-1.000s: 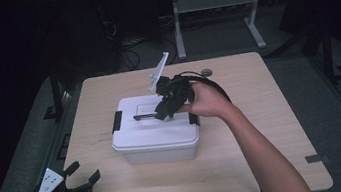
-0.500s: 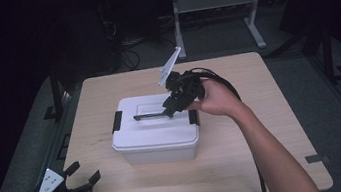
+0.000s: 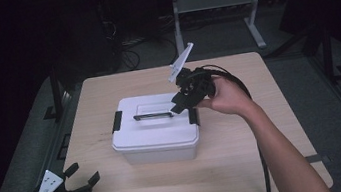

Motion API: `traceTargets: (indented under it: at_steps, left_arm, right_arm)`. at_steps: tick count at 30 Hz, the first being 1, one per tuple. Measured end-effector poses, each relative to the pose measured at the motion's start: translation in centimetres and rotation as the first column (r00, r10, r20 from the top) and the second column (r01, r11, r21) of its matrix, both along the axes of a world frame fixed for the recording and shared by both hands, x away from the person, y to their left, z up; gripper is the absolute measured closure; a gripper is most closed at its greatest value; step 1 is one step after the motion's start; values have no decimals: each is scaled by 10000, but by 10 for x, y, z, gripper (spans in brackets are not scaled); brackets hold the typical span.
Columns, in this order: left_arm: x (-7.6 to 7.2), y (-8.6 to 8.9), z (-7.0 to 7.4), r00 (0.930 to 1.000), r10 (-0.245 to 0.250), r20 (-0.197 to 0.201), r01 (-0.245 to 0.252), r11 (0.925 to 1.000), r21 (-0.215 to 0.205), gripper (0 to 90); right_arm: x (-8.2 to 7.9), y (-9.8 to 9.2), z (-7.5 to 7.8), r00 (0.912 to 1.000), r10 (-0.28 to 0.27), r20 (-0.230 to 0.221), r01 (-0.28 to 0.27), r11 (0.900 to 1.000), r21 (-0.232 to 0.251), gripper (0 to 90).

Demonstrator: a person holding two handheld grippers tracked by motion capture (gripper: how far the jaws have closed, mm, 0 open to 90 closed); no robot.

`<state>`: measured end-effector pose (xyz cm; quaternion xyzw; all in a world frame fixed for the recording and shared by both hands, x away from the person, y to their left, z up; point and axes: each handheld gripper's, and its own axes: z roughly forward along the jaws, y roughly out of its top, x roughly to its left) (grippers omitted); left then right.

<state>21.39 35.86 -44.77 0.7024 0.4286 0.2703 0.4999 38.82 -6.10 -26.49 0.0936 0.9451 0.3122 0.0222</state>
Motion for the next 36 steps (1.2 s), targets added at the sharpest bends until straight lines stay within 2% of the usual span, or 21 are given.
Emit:
traceTargets:
  at_steps: [9, 25, 36]
  left_arm:
    - [0, -1, 0, 10000, -63, 4, 63, 10000, 47, 130]
    - [5, -5, -1, 9999, -164, -36, 164, 9999, 45, 130]
    - [7, -6, -2, 9998, -173, -86, 173, 9998, 80, 130]
  right_arm:
    - [-4, -16, 2, 9993, -337, 153, 338, 9994, -86, 598]
    - [-13, -59, -7, 9943, -1065, 97, 1065, 9943, -26, 575]
    - [-23, -90, -9, 9852, -1713, -27, 1713, 9852, 71, 560]
